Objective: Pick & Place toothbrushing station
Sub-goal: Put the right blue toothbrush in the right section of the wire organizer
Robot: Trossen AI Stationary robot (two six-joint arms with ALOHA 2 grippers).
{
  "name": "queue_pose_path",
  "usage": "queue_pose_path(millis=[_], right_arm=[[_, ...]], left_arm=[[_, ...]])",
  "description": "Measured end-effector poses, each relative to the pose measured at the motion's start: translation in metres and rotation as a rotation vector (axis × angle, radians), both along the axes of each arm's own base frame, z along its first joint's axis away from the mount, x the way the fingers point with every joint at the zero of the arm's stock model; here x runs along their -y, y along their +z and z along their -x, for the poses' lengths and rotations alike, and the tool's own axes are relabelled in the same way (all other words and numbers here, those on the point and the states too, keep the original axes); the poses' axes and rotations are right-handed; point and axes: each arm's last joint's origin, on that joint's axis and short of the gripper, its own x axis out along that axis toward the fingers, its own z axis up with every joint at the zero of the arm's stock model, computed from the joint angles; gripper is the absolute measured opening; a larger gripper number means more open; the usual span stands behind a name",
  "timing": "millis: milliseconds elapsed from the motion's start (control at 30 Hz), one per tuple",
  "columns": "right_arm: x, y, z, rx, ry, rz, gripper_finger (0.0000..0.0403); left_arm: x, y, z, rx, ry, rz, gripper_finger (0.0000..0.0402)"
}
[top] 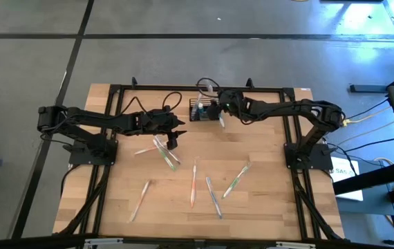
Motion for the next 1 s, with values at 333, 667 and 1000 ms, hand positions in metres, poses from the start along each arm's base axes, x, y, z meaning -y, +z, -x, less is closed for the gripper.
queue_pose_path(millis=[333, 667, 1000], right_arm=[[0.0006, -0.0002, 0.0000, 0.026, 0.000, -0.032, 0.0145], [0.0002, -0.0002, -0.0002, 0.035, -0.007, -0.041, 0.0048], [0.0006, 0.0006, -0.0005, 0.042, -0.009, -0.033, 0.0058]], left_arm=[[0.0001, 0.0001, 0.0000, 0.000, 0.000, 0.000, 0.0168], [0.0001, 0.0001, 0.0000, 0.000, 0.000, -0.001, 0.0168], [0.0001, 0.0000, 0.0000, 0.000, 0.000, 0.000, 0.0168]])
